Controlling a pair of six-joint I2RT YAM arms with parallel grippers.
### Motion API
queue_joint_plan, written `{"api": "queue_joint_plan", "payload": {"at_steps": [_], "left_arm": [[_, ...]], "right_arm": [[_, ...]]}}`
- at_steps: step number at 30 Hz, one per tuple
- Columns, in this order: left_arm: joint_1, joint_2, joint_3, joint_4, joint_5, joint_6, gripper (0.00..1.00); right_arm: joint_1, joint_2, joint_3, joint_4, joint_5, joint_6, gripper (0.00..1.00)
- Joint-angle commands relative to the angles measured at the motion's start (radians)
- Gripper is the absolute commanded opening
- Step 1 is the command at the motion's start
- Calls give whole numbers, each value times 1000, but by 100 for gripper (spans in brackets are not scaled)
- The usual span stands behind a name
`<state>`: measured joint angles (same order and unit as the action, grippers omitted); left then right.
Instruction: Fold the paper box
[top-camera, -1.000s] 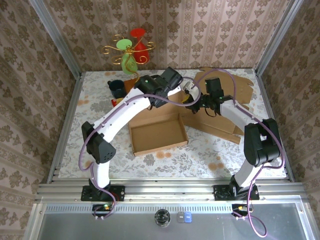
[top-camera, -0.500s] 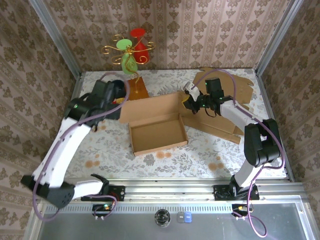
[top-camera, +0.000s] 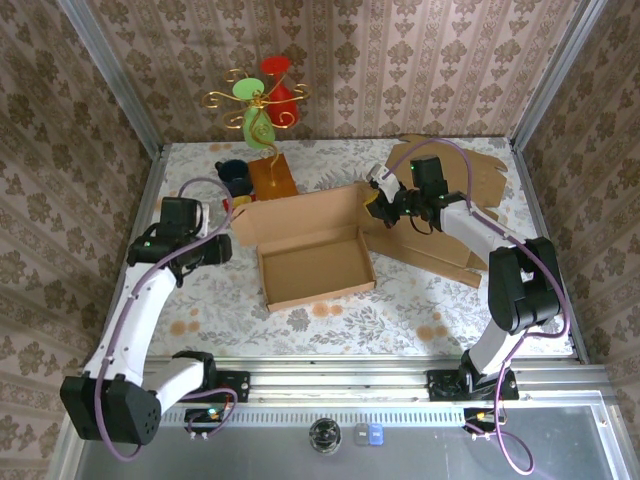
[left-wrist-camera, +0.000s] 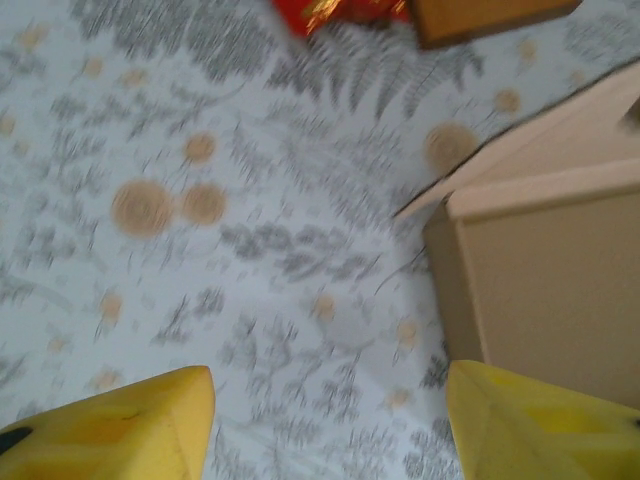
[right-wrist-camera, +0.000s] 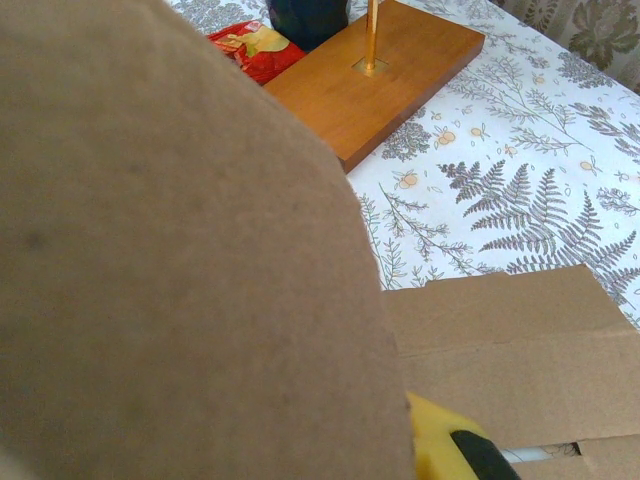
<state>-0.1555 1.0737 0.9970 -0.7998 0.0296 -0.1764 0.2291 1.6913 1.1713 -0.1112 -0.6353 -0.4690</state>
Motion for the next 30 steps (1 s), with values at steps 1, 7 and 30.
{"api": "queue_joint_plan", "payload": {"at_steps": [1, 7, 30], "left_arm": [[7, 54, 33, 128, 71, 82, 66], [7, 137, 68, 127, 86, 141, 68], [-81, 224, 134, 156, 22, 182, 26]], "right_arm": [[-4, -16, -16, -5, 17, -13, 0], [-3, -10, -12, 2, 14, -2, 0], [6, 1, 5, 1, 28, 16, 0]]}}
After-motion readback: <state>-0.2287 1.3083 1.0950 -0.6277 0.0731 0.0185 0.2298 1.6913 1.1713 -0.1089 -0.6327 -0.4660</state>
